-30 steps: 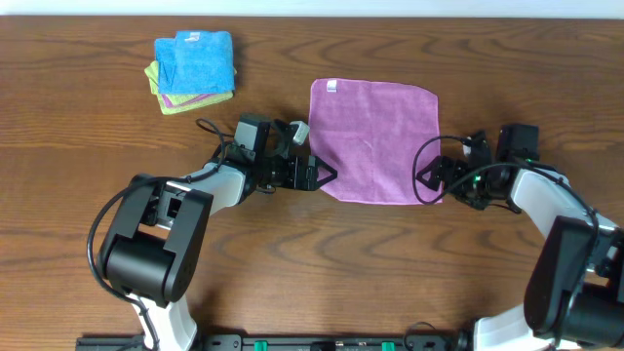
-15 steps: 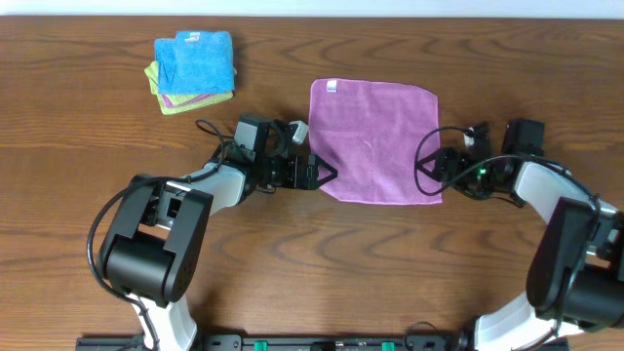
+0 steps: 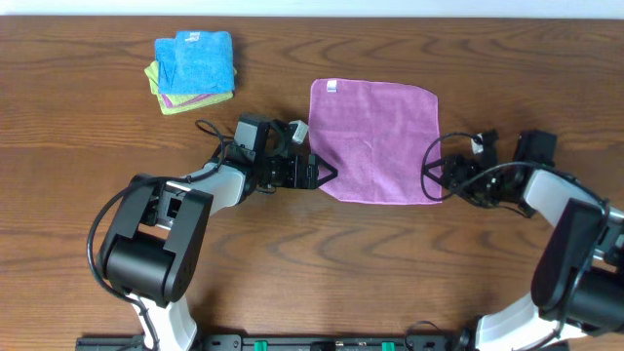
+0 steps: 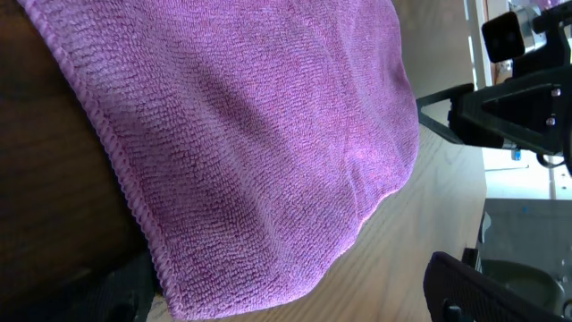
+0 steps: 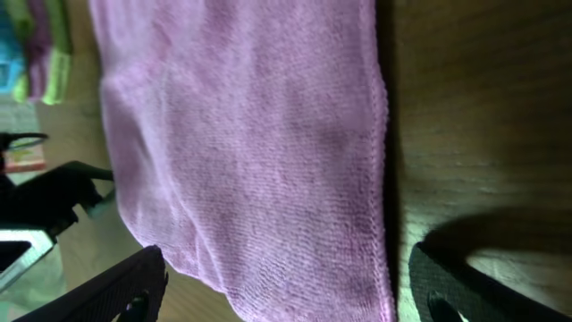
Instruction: Fold the cloth
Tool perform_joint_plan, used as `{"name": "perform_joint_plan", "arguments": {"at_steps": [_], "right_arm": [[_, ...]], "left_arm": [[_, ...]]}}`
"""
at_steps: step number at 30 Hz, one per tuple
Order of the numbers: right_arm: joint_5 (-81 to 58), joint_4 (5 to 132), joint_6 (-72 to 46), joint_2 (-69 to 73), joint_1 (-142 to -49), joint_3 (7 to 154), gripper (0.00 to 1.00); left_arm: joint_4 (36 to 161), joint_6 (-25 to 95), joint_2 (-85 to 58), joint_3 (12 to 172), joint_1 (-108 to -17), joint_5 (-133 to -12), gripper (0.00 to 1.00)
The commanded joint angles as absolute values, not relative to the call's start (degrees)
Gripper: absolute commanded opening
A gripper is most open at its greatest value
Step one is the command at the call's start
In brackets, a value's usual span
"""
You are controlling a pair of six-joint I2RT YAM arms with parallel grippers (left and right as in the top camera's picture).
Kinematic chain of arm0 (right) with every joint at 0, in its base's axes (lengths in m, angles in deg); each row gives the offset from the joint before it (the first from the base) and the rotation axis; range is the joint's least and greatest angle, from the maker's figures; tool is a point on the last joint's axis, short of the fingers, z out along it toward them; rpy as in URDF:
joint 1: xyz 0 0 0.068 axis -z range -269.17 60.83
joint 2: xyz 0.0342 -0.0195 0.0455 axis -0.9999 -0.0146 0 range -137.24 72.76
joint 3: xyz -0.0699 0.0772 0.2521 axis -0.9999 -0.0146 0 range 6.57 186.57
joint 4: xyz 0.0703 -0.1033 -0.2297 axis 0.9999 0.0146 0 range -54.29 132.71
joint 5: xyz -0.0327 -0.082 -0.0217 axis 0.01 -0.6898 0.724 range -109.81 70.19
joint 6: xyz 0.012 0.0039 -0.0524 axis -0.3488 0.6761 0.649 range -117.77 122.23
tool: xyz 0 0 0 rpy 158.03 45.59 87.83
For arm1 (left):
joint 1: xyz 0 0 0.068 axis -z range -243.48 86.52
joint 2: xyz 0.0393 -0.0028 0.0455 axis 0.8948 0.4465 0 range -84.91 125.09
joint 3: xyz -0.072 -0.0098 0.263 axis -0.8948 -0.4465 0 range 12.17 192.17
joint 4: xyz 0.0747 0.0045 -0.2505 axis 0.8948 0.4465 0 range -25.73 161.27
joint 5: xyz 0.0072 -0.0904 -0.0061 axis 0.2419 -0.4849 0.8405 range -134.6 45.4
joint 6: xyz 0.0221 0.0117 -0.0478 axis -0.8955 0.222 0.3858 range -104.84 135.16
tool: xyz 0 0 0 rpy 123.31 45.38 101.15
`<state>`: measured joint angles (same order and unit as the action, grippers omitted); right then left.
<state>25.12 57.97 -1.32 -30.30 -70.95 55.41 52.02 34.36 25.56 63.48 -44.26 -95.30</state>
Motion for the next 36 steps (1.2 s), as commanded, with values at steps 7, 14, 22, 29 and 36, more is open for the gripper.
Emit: {"name": "perform_joint_plan", "arguments": {"at_steps": [7, 14, 22, 29, 36], "right_arm": [[17.1, 55.9, -0.6, -35.2, -71.3, 48.1, 0.86], [18.2, 56.7, -0.6, -35.2, -71.4, 48.0, 0.27], [18.4, 56.7, -0.7, -35.2, -71.3, 48.0, 0.01], [20.9, 59.1, -1.6, -35.0, -71.3, 49.2, 0.01], [20.9, 65.5, -1.5, -31.7, -71.3, 52.2, 0.01]], "left_arm": [[52.9, 34.5, 27.9, 62.9, -45.3, -94.2, 0.94], [53.1, 36.4, 27.9, 62.9, -45.2, -95.7, 0.51], [53.0, 38.6, 27.9, 62.9, -45.3, -95.7, 0.06], [51.3, 41.4, 27.8, 63.3, -46.9, -101.3, 0.06], [51.4, 44.1, 27.8, 63.4, -49.7, -106.3, 0.06]]}}
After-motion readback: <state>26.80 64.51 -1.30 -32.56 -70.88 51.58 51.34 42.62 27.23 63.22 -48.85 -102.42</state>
